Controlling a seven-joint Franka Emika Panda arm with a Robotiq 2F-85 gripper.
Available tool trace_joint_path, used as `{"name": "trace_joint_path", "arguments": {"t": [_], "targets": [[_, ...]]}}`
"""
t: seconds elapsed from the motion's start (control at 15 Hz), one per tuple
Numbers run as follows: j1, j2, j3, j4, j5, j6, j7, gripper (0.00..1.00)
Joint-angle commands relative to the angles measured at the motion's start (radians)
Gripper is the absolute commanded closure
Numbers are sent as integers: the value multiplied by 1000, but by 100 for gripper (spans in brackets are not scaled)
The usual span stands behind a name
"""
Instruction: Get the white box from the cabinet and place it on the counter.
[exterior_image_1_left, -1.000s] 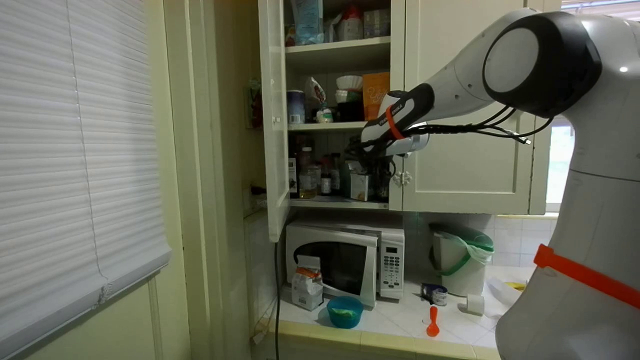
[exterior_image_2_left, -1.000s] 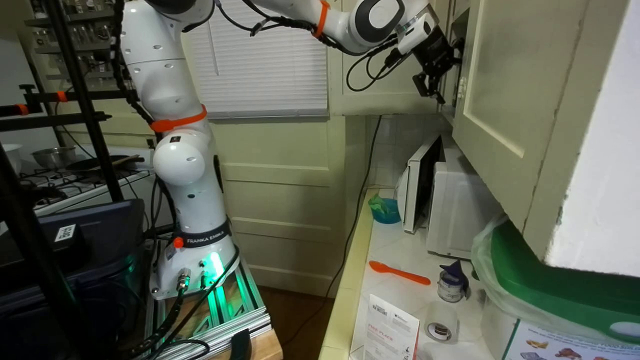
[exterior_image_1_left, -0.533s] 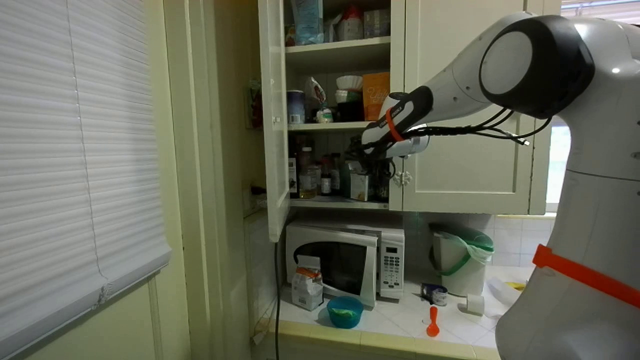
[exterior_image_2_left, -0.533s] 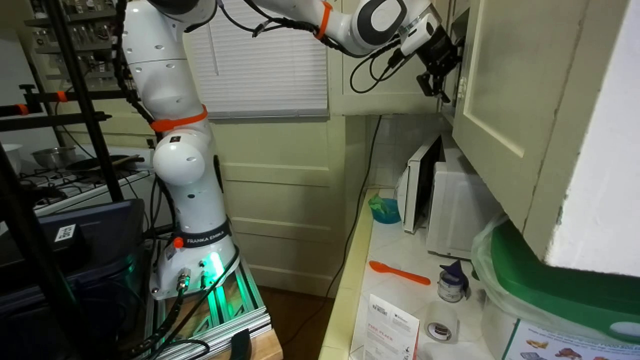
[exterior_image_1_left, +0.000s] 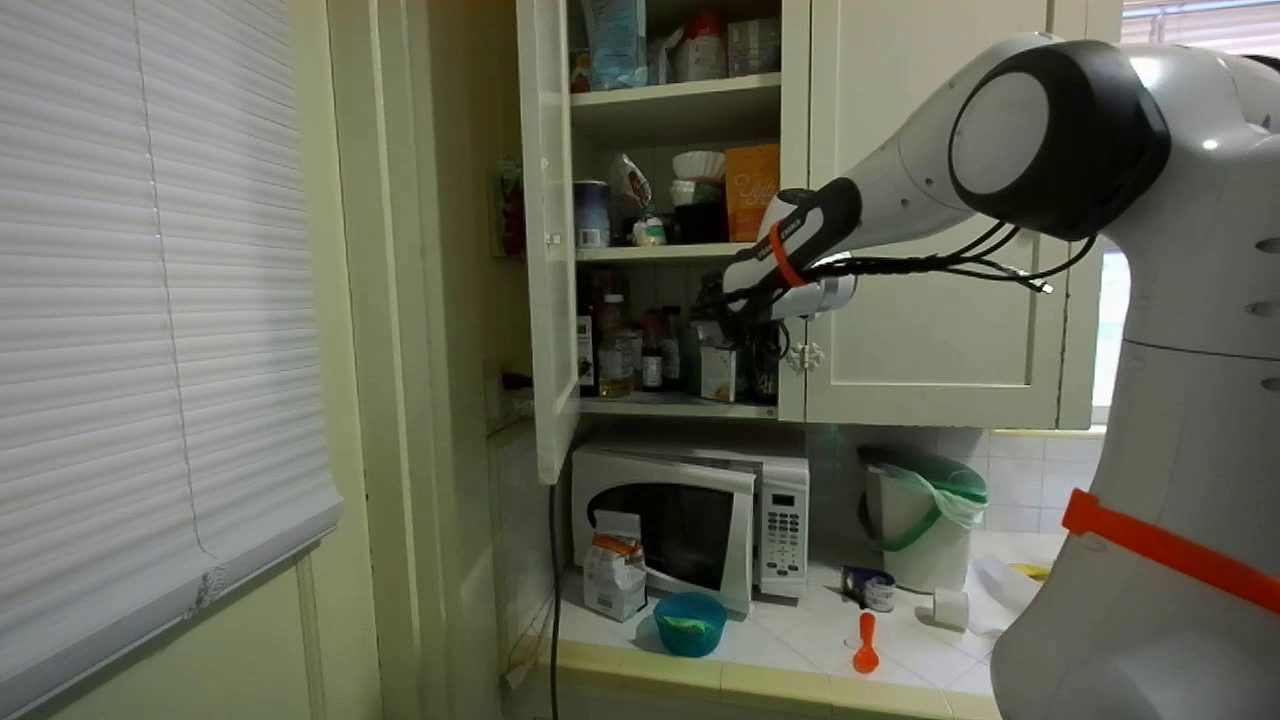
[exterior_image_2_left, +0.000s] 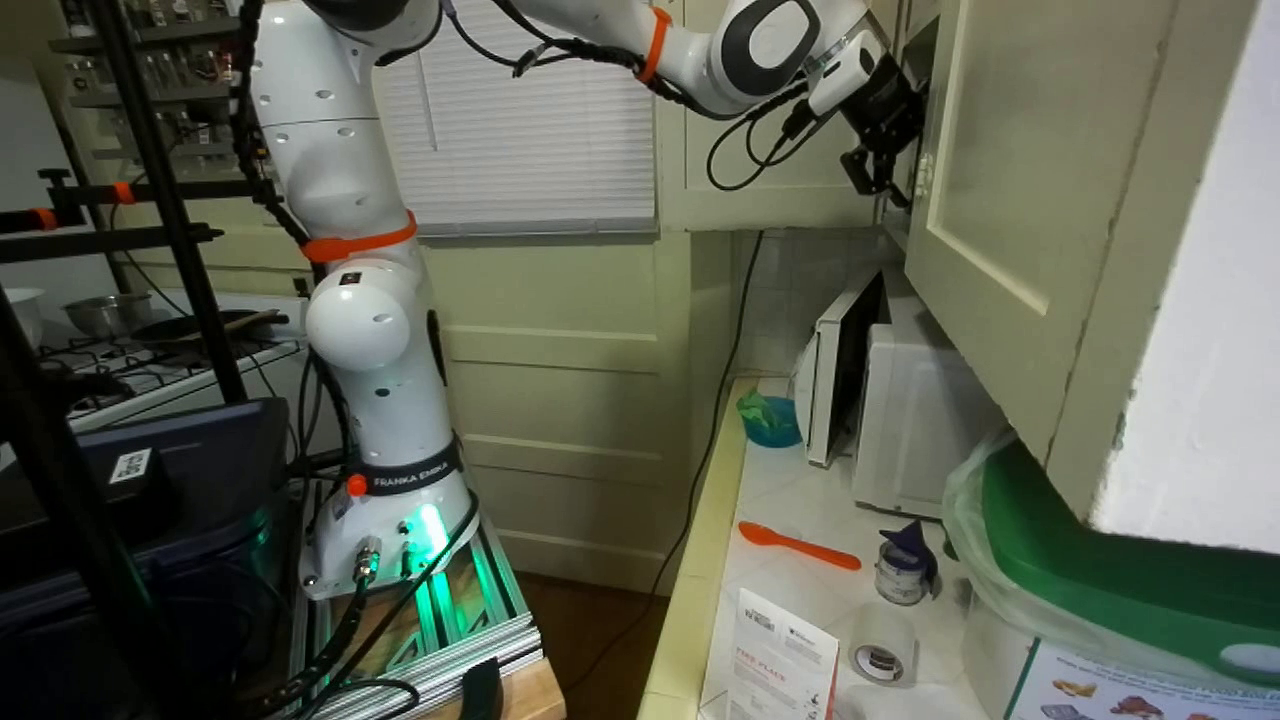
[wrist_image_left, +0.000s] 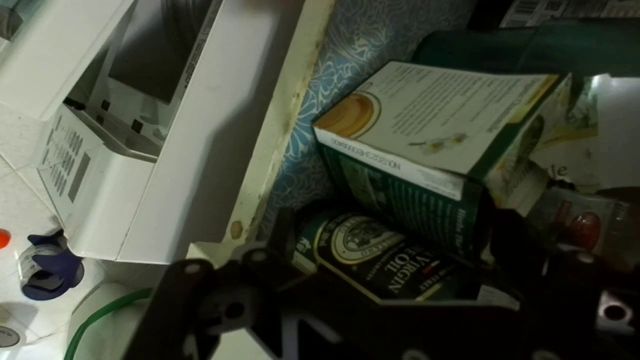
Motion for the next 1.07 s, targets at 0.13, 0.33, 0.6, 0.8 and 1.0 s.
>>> {"name": "trace_joint_path", "arguments": {"t": [0.13,0.33,0.6,0.8,1.0], "targets": [[1,24,-2,20,15,-31,-4,0],[2,29,-2,33,13,-85,-5,0],[4,46,-4,65,12,-134,-4,0],[8,70,-7,96,23,-157,-17,0],[12,115,-10,136,26,-176,-36,8]]}}
